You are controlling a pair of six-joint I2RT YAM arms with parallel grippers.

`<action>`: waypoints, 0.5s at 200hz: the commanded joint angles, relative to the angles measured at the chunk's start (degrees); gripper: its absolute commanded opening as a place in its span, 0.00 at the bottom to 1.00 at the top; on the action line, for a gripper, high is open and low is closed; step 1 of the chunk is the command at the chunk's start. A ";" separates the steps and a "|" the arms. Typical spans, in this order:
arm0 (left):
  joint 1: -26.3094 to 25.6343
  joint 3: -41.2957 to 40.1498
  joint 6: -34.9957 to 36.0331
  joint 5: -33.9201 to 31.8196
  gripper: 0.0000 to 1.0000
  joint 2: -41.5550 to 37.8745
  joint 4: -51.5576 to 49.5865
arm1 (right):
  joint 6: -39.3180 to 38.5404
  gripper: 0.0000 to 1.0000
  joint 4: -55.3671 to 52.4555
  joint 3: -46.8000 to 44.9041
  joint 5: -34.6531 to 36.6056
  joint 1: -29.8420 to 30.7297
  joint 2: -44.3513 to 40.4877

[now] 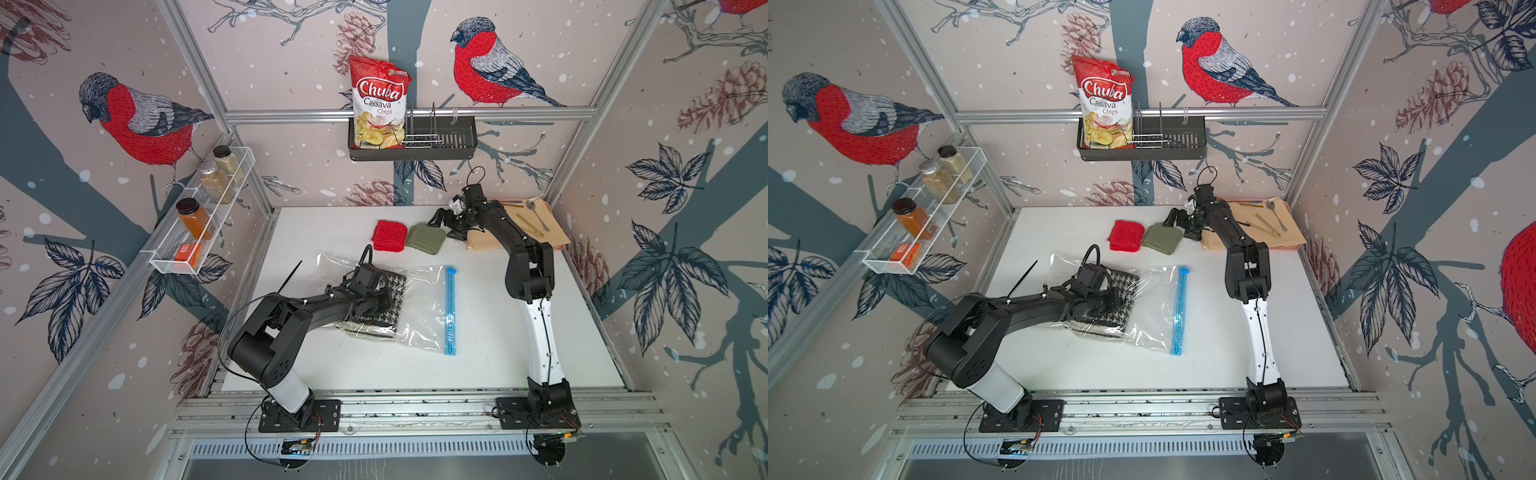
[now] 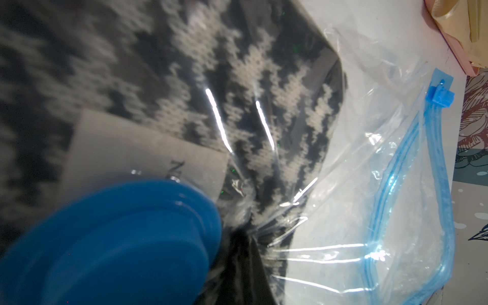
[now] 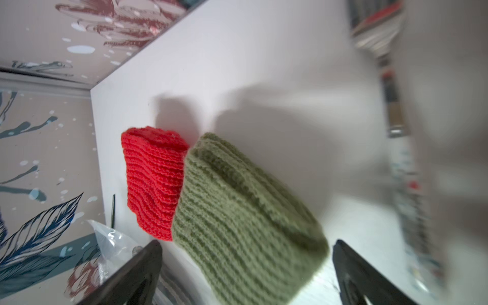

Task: Take the scarf out of the vacuum bag
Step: Place the scarf at the center of the board.

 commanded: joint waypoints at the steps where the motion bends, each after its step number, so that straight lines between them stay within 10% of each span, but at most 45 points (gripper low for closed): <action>1: -0.15 -0.08 -0.53 -0.97 0.03 0.16 -4.34 | -1.48 0.99 -1.67 -1.74 13.84 0.13 -5.81; 22: -0.13 0.11 -0.51 -1.04 0.03 0.57 -3.88 | -2.92 0.99 -3.58 -4.94 18.67 0.67 -12.19; 53: -0.07 0.76 -0.84 -0.36 0.03 1.61 -2.34 | -2.49 0.93 16.04 -36.63 13.15 2.30 -33.34; 68: -0.12 0.93 -1.14 -0.04 0.03 2.06 -1.44 | 0.38 0.70 21.88 -49.24 8.82 1.31 -40.29; 92: -0.12 1.90 -1.66 1.18 0.03 3.75 0.10 | 2.34 0.04 27.52 -65.15 8.01 1.25 -50.27; 100: -0.19 2.25 -1.75 1.48 0.03 4.25 0.35 | 2.84 0.00 28.54 -69.55 7.34 1.28 -53.21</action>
